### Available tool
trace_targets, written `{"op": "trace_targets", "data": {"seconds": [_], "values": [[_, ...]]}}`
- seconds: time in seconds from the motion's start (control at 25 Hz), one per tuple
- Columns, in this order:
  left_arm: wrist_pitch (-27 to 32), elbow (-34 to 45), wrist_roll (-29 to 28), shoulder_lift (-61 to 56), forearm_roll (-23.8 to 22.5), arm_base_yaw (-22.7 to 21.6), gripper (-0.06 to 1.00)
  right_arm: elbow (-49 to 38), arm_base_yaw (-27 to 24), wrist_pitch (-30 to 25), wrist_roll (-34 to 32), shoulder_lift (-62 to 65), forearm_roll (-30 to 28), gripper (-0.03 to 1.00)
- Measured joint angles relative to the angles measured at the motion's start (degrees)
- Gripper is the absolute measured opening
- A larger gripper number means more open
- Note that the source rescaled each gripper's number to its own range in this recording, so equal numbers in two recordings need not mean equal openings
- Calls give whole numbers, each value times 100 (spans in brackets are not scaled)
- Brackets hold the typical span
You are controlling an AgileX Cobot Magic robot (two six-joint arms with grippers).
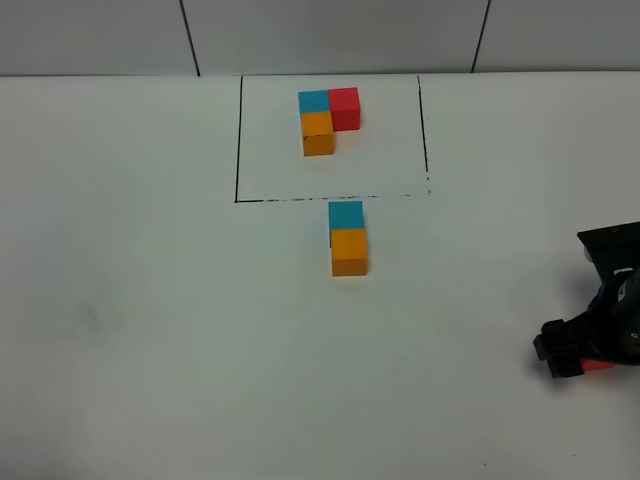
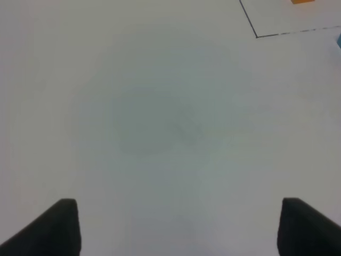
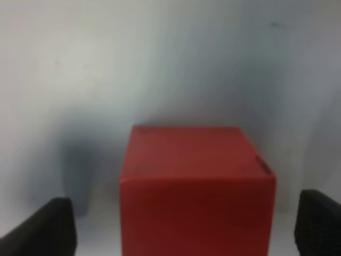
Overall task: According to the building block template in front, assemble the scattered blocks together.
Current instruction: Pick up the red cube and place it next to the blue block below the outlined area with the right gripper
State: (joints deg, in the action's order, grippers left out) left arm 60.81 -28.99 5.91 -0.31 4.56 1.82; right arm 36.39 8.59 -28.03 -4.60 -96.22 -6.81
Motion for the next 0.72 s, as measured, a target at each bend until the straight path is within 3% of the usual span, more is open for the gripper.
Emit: {"op": "trace_targets", "data": {"seconds": [0.12,0.28,0.4,0.52,0.6,0.72], "values": [[0,0,0,0,0,0,76,0,0,0,-5,0,0,50],[0,0,0,0,0,0,76,0,0,0,-17,0,6,0],[0,0,0,0,0,0,76,12,0,-9,-17,0,-74,2],[0,0,0,0,0,0,76,292,7,-430,247,6,-301,2],[0,0,0,0,0,0,76,612,104,-1009,984,38,-566,2],[0,0,0,0,0,0,76,1123,493,-1685,2650,46,-840,2]]}}
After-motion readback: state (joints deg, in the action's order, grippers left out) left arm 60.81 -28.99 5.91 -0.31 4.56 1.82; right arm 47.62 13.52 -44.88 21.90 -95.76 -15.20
